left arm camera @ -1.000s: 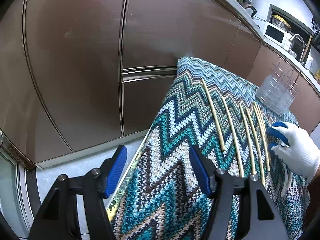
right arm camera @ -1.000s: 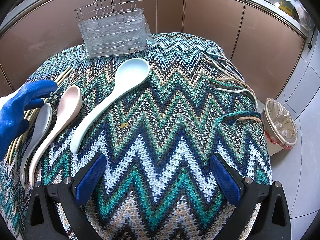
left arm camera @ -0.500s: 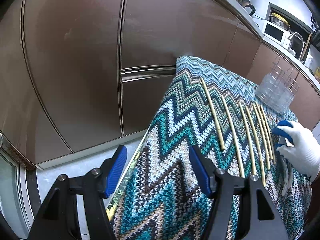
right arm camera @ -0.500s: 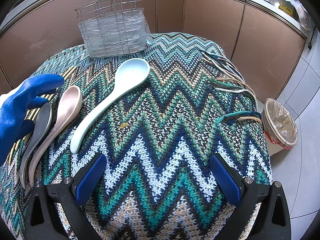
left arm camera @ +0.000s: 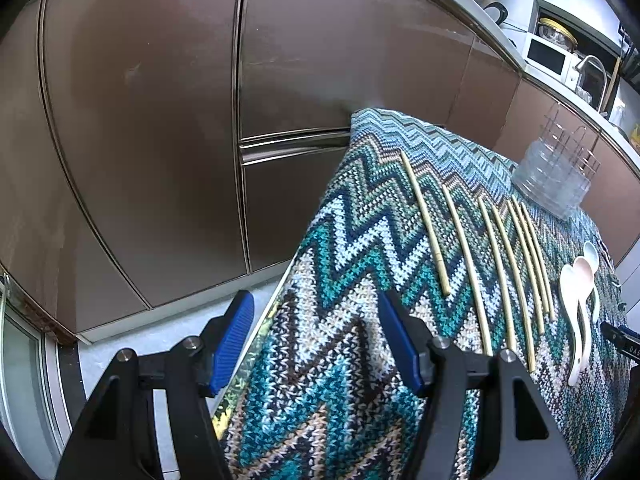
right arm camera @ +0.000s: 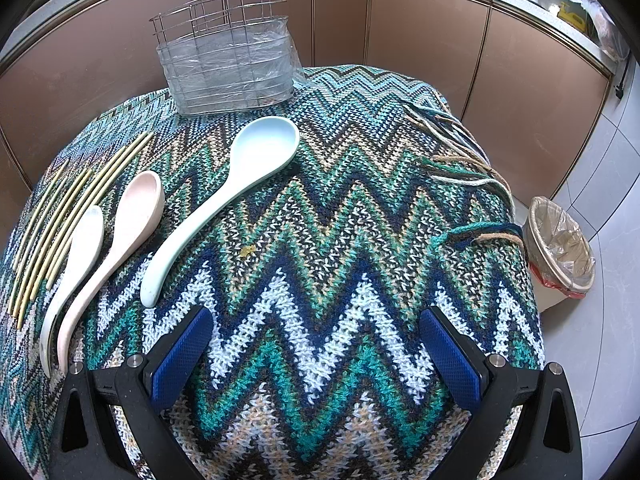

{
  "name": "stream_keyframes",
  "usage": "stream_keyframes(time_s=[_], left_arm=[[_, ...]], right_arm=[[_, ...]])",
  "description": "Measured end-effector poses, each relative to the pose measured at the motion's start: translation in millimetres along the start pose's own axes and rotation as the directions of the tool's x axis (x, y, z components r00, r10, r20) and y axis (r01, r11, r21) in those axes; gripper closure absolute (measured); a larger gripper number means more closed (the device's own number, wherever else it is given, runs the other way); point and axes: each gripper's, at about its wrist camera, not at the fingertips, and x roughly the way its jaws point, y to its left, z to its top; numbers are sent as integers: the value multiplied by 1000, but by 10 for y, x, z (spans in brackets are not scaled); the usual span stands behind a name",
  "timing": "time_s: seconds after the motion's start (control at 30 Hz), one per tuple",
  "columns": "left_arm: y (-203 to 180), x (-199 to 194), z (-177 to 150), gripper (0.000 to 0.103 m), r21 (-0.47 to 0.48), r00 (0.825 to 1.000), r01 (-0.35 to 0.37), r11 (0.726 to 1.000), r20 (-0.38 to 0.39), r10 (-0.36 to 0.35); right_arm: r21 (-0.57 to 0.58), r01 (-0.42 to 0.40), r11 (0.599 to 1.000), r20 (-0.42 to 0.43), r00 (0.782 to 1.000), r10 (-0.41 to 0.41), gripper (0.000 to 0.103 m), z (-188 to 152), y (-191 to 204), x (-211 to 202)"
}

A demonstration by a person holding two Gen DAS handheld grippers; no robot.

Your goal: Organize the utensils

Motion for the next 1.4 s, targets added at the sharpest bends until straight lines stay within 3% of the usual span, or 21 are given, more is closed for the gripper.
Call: stream_keyframes(time_s=[0.23,0.57,0.73,0.9,1.03,1.17,1.4], left_arm=[[-64,-33,19,41,39,999,-40,998,-1,40],[-209,-304,85,41,87,985,-175,981,24,173],[-372,-372,122,41,109,984,-177,978,31,175],[-559,-425,133,41,115,991,-134,984,22,132],[-713,-554,123,41,147,991,-125,981,60,117],[-798,-736,134,41,159,990,-114,981,103,98],[-907,-1016,117,41,175,985,-81,981,166,51]], right_arm=[[0,0,1000,0,1000,0,0,13,1,10],[1,1,1000,1,1000,-1,0,-15,0,-7],[0,3,1000,0,1000,-3,0,-14,-4,-2],[-2,7,1000,-6,1000,-7,0,-32,-6,-12],[-25,33,999,-16,999,-33,0,-96,-23,-116],[-72,199,977,120,975,-189,0,-124,138,-581],[-65,251,966,342,915,-215,0,-216,449,-1554]])
